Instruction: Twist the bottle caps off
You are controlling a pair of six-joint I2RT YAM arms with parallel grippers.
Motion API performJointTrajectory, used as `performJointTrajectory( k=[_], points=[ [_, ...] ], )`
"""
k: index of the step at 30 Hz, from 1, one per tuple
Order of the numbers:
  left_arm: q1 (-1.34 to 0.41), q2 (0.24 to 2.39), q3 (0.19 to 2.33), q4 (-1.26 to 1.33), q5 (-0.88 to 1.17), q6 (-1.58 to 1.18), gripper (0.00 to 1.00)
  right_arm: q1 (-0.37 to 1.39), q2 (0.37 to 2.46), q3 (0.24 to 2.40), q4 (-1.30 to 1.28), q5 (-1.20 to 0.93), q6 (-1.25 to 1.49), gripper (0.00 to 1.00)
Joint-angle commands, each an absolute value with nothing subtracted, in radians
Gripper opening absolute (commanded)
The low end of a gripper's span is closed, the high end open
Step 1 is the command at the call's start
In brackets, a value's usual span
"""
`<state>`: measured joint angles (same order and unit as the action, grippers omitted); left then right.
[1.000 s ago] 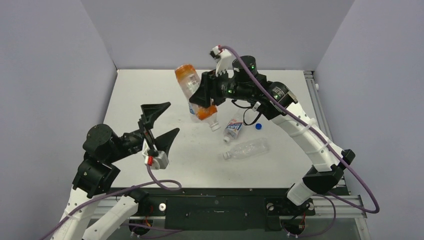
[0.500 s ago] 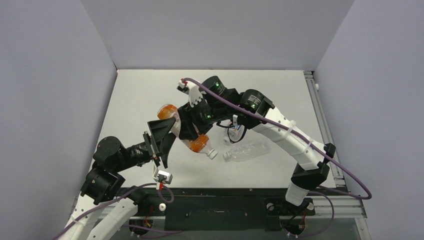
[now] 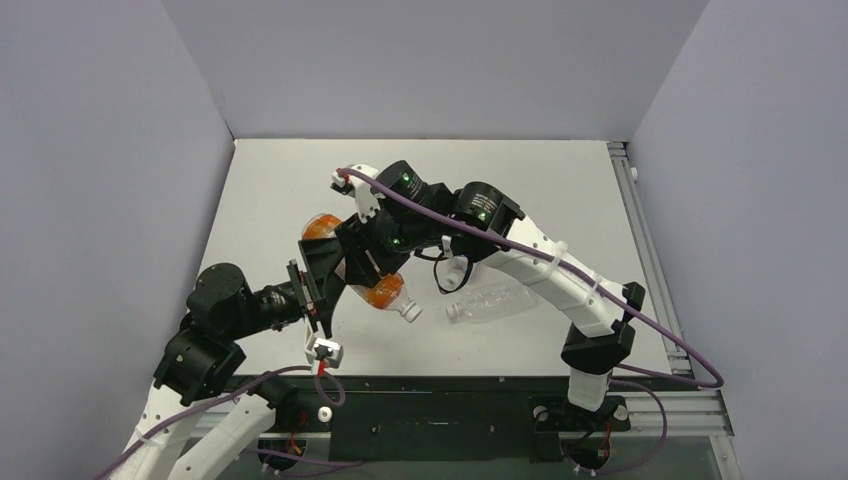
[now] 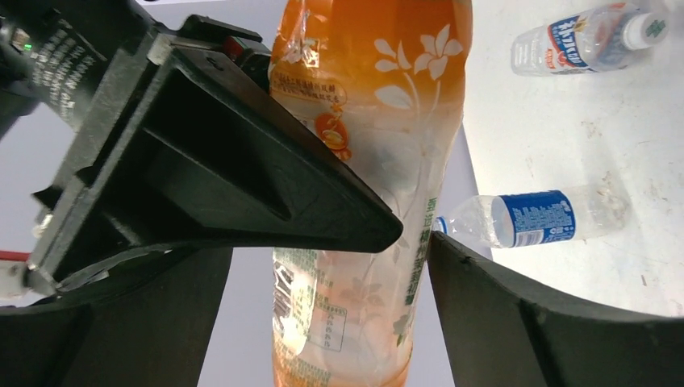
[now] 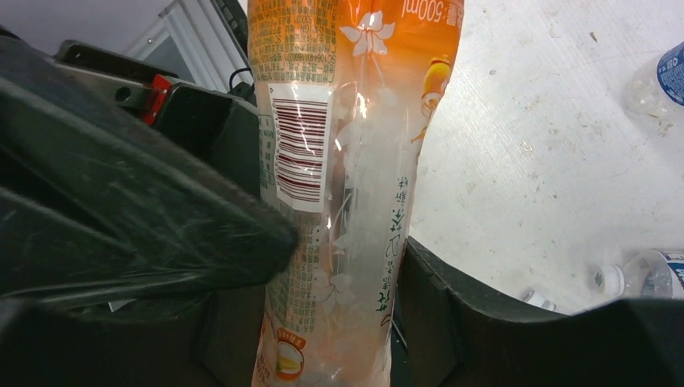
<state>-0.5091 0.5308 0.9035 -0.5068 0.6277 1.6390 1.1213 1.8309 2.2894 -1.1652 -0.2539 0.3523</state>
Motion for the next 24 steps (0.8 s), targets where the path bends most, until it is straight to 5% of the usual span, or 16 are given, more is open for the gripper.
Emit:
performJointTrajectory(
  k=[1,10,17,20,24],
  points=[
    [-0.514,0.576,0.966,-0.578,0.629,1.664,0.84,1.153,1.825,2.305,-1.143,-0.231,0.342,0.52],
    [-0.518,0.599,0.978,-0.611,0.591,1.663,0.69,1.173,1.814,2.339,-1.184,-0.215,0.29,0.55],
    [-0.522,0.598,0.968,-0.544,0.58,1.581,0.31,1.174,1.788,2.378,-1.157,-0.138,0.263,0.73],
    [-0.522,0.582,0.954,-0.493,0.565,1.519,0.29,1.141,1.749,2.377,-1.111,-0.115,0.268,0.83],
    [-0.522,0.558,0.906,-0.413,0.531,1.378,0.29,1.047,1.656,2.329,-1.01,-0.128,0.303,0.85]
  ],
)
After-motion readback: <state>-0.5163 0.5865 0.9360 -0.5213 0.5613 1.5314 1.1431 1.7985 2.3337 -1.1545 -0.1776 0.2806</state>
